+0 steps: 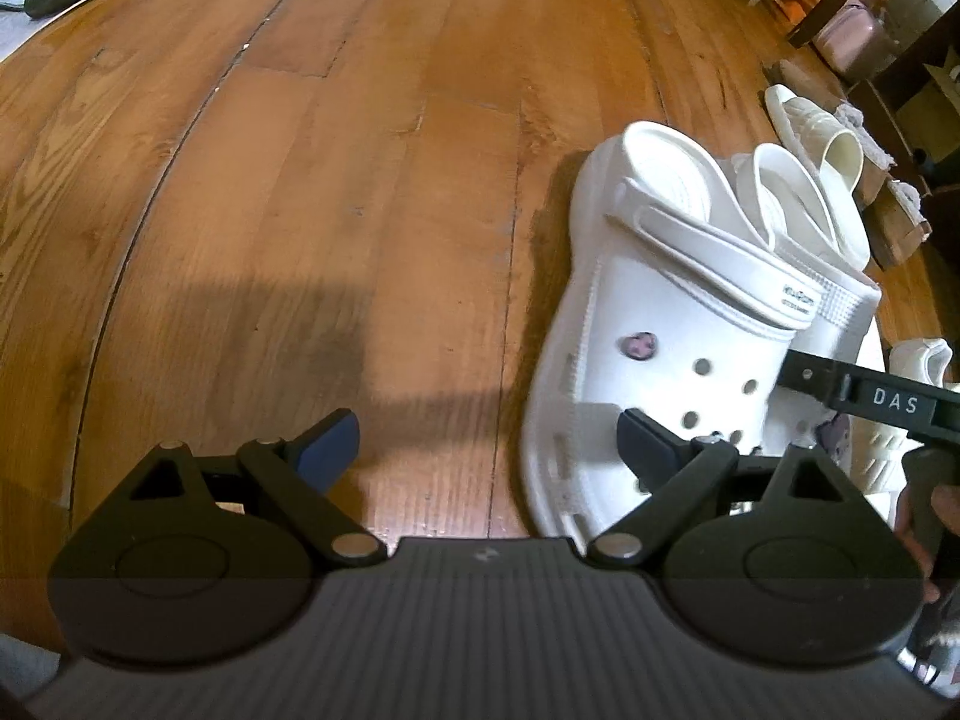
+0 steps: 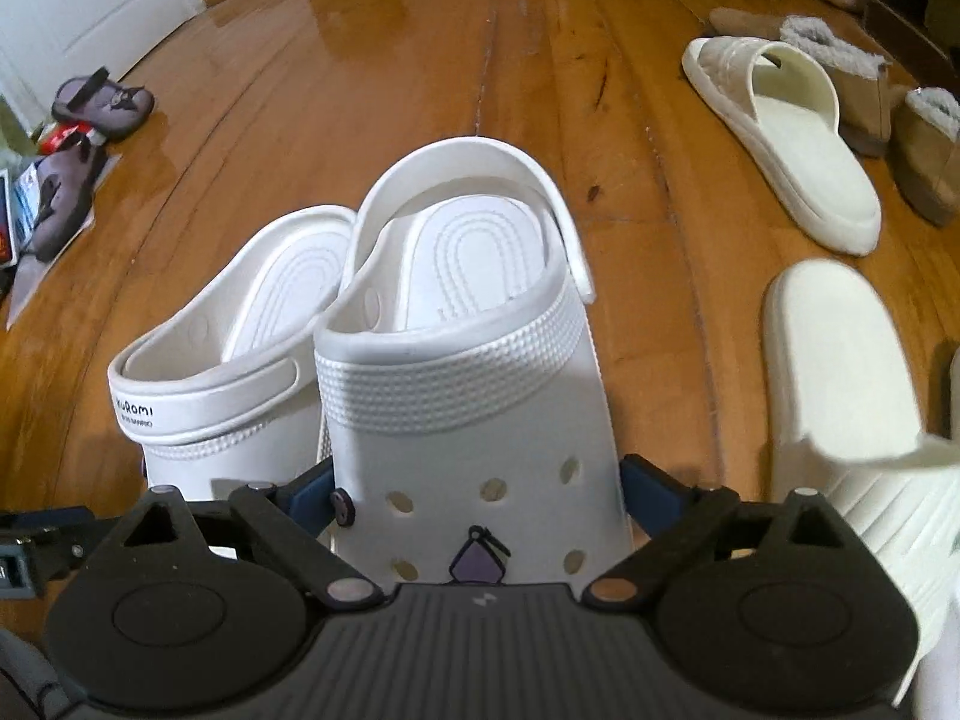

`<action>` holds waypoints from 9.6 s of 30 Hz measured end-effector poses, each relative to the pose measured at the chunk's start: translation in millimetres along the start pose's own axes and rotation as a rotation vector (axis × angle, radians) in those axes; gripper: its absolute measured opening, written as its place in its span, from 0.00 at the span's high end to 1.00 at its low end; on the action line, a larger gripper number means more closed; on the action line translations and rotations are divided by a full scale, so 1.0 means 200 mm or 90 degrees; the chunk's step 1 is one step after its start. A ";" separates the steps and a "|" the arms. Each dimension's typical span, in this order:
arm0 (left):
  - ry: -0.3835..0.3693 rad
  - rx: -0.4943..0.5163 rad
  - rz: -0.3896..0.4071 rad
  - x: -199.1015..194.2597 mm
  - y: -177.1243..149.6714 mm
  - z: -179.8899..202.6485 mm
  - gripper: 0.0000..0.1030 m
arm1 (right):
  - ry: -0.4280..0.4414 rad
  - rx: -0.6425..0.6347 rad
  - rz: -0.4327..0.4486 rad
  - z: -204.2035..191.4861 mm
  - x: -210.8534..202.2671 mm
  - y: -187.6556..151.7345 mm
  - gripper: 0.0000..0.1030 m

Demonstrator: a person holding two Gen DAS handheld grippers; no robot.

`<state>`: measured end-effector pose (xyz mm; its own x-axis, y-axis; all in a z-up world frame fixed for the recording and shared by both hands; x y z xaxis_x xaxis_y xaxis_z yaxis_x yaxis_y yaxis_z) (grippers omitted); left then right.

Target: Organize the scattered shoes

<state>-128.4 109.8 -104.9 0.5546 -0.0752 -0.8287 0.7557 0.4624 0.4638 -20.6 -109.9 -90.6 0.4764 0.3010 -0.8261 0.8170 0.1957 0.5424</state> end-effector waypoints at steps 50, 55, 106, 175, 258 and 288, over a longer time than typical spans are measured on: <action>-0.016 0.349 0.040 0.46 0.52 1.80 0.07 | -0.031 0.198 0.048 1.05 -0.56 0.00 0.03; 0.018 0.340 0.063 0.72 0.65 1.91 0.14 | -0.009 0.265 0.050 1.19 -0.53 0.09 0.03; -0.054 0.063 0.099 0.27 0.55 1.25 0.92 | -0.056 0.209 0.011 0.89 -0.65 -0.11 0.03; -0.483 0.052 -0.136 -0.01 0.16 0.30 0.08 | -0.055 -0.415 -0.024 0.14 -0.19 0.29 0.26; -0.337 0.097 -0.161 0.05 0.16 0.28 0.08 | -0.175 0.107 0.024 0.76 -0.34 -0.19 0.01; -0.306 0.112 -0.159 0.03 0.15 0.37 0.08 | -0.344 0.132 0.139 1.27 -0.90 -0.23 0.02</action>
<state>-76.7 57.7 -74.1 0.4170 -0.5761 -0.7030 0.9079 0.2280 0.3518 -61.1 -409.4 -4.6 0.6925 -0.2130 -0.6893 0.7024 -0.0193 0.7115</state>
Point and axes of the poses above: each gripper's, at about its wrist camera, not at the fingertips, and x roughly the way its jaws point, z to its right, y to its top, the point moved 3 cm from there along x, roughly the way its jaws point, and after that the axes turned 8 degrees about z, right-handed, at the moved point
